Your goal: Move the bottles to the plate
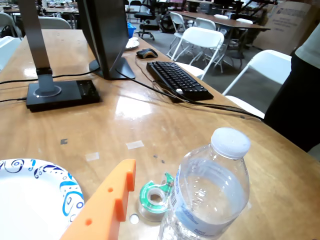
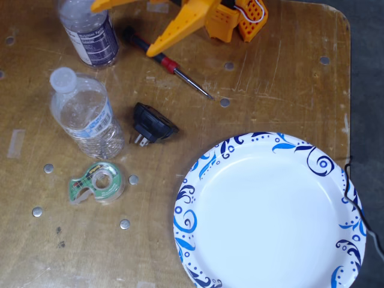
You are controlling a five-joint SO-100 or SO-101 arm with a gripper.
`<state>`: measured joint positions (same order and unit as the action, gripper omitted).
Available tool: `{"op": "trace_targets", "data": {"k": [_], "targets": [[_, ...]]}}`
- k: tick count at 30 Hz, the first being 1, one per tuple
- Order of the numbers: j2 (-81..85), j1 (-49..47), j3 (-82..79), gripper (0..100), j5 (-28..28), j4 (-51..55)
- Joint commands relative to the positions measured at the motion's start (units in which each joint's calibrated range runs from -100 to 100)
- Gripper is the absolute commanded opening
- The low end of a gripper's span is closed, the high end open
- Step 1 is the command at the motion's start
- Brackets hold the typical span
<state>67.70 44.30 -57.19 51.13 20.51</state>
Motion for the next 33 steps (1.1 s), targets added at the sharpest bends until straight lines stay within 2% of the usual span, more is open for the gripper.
{"op": "trace_targets", "data": {"k": [1,11,33], "targets": [[-4.72,0.71,2.69,40,-0.06,-5.72],[-17.2,3.41,3.23,40,-0.06,-19.12],[-32.04,9.12,12.69,40,-0.01,-21.38]]}}
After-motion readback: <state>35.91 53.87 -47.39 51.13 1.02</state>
